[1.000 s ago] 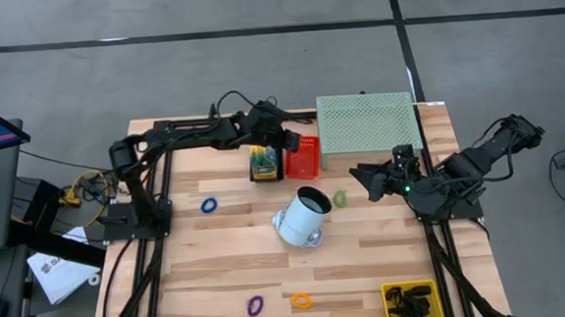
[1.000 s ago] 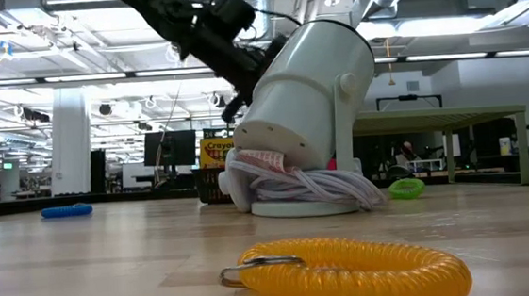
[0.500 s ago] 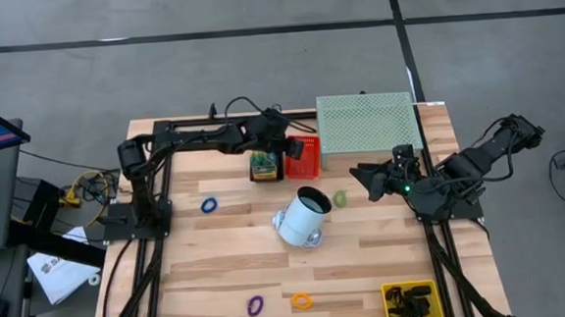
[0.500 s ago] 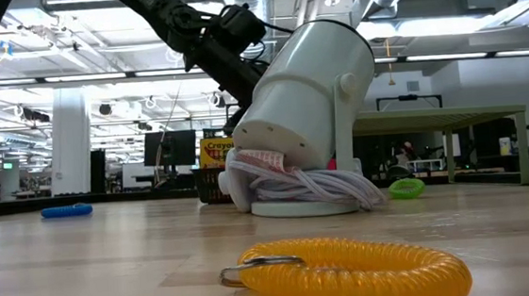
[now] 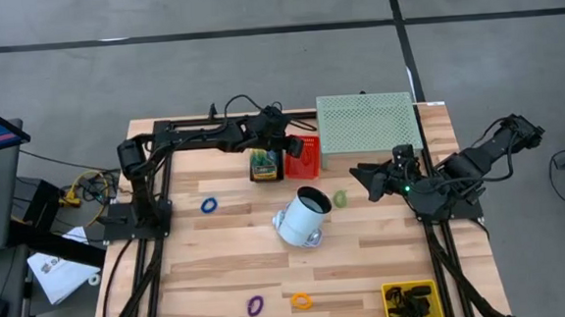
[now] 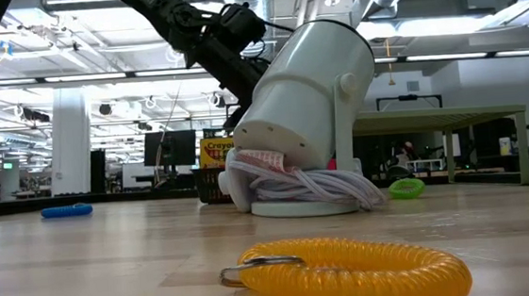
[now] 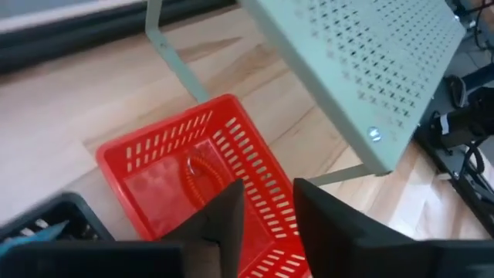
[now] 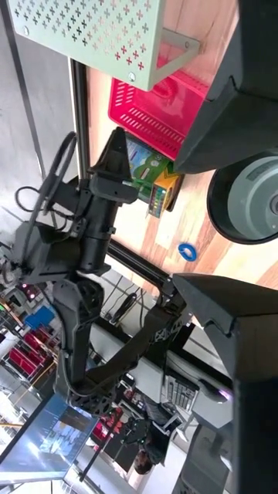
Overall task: Pick & Place Office Desk Supplies
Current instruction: Adjust the red bin
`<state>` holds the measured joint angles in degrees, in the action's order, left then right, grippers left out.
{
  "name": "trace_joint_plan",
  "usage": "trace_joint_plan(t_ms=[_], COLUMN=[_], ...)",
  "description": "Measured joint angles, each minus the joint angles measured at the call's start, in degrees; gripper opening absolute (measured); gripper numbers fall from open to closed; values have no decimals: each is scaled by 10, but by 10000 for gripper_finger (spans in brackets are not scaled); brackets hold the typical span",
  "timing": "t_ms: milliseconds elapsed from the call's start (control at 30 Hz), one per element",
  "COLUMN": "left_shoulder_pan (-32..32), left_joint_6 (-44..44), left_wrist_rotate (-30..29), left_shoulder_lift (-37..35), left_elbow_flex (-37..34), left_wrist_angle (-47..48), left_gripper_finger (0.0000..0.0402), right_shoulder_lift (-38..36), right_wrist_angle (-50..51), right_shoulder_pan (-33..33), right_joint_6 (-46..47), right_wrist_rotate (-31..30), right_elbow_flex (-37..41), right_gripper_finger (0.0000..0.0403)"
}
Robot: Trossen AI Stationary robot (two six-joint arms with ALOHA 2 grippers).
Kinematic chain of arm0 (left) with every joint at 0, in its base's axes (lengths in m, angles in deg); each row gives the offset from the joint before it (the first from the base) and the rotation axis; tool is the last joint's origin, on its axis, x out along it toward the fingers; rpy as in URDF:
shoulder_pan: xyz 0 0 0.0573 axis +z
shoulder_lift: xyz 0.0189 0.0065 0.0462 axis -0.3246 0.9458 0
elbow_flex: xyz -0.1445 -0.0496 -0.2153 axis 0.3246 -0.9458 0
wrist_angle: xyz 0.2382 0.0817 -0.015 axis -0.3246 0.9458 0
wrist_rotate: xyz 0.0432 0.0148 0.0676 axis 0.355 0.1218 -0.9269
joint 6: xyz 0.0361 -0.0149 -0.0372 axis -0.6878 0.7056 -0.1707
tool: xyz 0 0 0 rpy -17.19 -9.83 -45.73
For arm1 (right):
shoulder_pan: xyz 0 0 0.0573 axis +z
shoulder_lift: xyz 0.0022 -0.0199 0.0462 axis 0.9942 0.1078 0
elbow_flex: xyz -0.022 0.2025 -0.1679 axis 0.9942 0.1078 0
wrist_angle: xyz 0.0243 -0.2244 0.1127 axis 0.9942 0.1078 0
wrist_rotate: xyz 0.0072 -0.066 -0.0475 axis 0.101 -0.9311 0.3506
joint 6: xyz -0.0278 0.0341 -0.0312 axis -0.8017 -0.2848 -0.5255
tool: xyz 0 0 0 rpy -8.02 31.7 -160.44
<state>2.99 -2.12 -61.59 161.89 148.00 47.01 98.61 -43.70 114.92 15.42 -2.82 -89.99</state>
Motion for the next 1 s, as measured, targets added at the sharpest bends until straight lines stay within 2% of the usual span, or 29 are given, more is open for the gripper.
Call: trace_joint_plan(t_ms=[233, 433, 600, 700, 1000], left_shoulder_pan=[56, 125, 125, 115, 68], left_joint_6=[-64, -66, -69, -85, -192], left_wrist_rotate=[-10, 67, 111, 112, 80], left_shoulder_lift=[1, 13, 51, 80, 147], left_elbow_flex=[71, 93, 95, 113, 233], left_wrist_angle=[73, 104, 103, 123, 240], left_gripper_finger=[9, 1, 0, 0, 0], right_shoulder_lift=[0, 0, 0, -1, -12], right_wrist_angle=[0, 0, 0, 0, 2], right_shoulder_pan=[0, 0, 0, 0, 8], right_joint_6=[8, 10, 9, 9, 9], right_wrist_rotate=[2, 4, 3, 4, 5], right_elbow_flex=[0, 0, 0, 0, 0], right_gripper_finger=[220, 220, 220, 220, 220])
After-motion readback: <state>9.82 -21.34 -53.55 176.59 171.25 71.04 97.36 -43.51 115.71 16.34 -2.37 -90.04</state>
